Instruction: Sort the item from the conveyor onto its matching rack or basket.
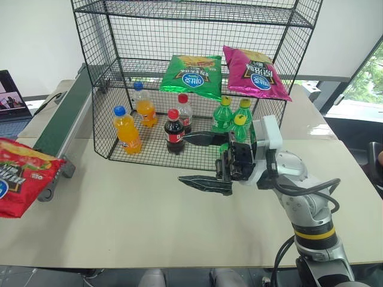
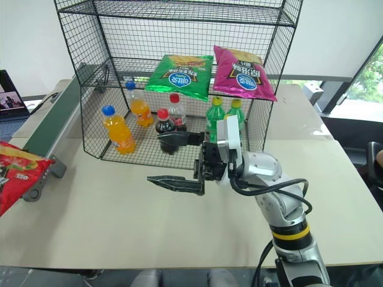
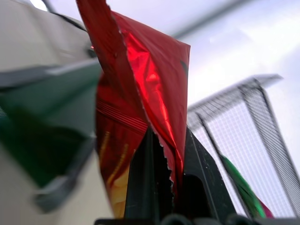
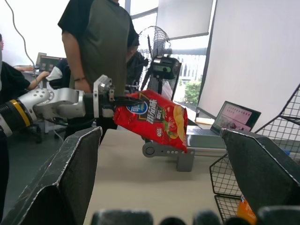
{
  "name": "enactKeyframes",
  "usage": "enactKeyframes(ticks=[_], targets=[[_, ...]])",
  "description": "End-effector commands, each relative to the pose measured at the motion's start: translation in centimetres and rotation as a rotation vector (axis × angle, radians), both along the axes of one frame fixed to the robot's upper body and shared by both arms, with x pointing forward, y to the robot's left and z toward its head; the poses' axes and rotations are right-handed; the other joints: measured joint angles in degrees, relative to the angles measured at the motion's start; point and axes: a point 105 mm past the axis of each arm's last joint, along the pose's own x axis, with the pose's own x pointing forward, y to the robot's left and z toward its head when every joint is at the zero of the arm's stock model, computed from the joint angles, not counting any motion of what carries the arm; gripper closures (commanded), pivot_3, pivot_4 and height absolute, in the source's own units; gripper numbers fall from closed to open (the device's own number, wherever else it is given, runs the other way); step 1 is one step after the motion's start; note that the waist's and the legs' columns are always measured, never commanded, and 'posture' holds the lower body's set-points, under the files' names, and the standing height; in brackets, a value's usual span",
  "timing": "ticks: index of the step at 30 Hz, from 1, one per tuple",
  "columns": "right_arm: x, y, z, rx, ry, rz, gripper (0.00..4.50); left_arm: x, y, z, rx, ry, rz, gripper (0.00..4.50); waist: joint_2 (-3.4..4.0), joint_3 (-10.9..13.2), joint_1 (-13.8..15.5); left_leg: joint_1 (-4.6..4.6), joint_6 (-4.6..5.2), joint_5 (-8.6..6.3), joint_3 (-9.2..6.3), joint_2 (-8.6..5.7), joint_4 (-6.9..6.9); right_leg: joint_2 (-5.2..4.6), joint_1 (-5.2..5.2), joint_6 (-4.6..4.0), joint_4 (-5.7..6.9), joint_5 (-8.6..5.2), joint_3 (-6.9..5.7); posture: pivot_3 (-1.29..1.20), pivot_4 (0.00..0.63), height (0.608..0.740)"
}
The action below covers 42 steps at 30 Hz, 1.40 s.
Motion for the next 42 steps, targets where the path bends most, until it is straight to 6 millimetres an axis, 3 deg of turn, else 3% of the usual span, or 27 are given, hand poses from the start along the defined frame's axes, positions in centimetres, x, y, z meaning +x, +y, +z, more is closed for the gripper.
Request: enactKeyframes(ticks=[1, 8, 12, 17, 23, 29, 36, 42], targets=[[-0.1, -0.6, 1.2, 0.024, -0.077, -0.067, 0.00, 1.9, -4.5, 4.0, 0.115, -0.139, -0.188, 4.49, 0.01, 0.0, 0.3, 0.00, -0.03, 0.02, 0.00, 0.00, -0.01, 0.00, 0.00, -0.02, 0.00, -0.01, 0.00, 0.00, 0.150, 0.740], [0.7, -1.6, 2.5, 0.083, -0.099, -0.222, 0.00, 6.1, -10.6, 7.2, 0.135, -0.266, -0.421, 4.49, -0.08, 0.0, 0.2, -0.05, -0.25, 0.15, -0.01, -0.01, -0.09, 0.00, 0.23, 0.13, -0.04, 0.09, -0.02, 0.00, 0.150, 0.740], [1.1, -2.0, 3.3, 0.115, -0.129, -0.300, 0.00, 7.9, -12.5, 8.0, 0.099, -0.298, -0.512, 4.49, -0.05, 0.0, -0.1, -0.05, -0.25, 0.17, -0.02, -0.02, -0.28, 0.01, 0.18, 0.10, -0.02, 0.09, -0.01, 0.00, 0.150, 0.740], [1.5, -2.3, 5.6, 0.215, -0.187, -0.405, 0.00, 10.5, -14.9, 9.9, 0.046, -0.357, -0.640, 4.49, -0.01, 0.0, 0.1, -0.08, -0.26, 0.19, -0.05, -0.04, -0.26, 0.02, 0.16, 0.11, 0.01, 0.10, -0.01, 0.00, 0.150, 0.740], [1.6, -2.4, 7.1, 0.266, -0.237, -0.467, 0.00, 12.5, -15.0, 12.1, -0.049, -0.421, -0.664, 4.49, -0.01, 0.0, 0.3, -0.15, -0.29, 0.21, -0.06, -0.05, -0.22, 0.01, 0.17, 0.16, -0.01, 0.13, -0.02, 0.00, 0.150, 0.740], [1.5, -2.3, 7.0, 0.260, -0.243, -0.492, 0.00, 15.0, -13.9, 12.0, -0.182, -0.429, -0.599, 4.49, -0.01, 0.0, 0.4, -0.14, -0.34, 0.26, -0.07, -0.04, -0.21, 0.01, 0.16, 0.15, 0.01, 0.13, -0.02, 0.00, 0.150, 0.740], [1.4, -2.3, 6.9, 0.238, -0.253, -0.515, 0.00, 17.7, -13.2, 9.7, -0.367, -0.366, -0.504, 4.49, -0.01, 0.0, 0.9, -0.16, -0.39, 0.29, -0.07, -0.05, -0.17, 0.01, 0.18, 0.17, 0.01, 0.14, -0.01, 0.00, 0.150, 0.740], [1.4, -2.4, 6.9, 0.227, -0.257, -0.524, 0.00, 17.3, -14.3, 8.6, -0.398, -0.341, -0.518, 4.49, -0.02, 0.0, 1.6, -0.19, -0.40, 0.30, -0.08, -0.05, -0.13, 0.01, 0.18, 0.19, 0.01, 0.16, -0.01, 0.00, 0.150, 0.740]])
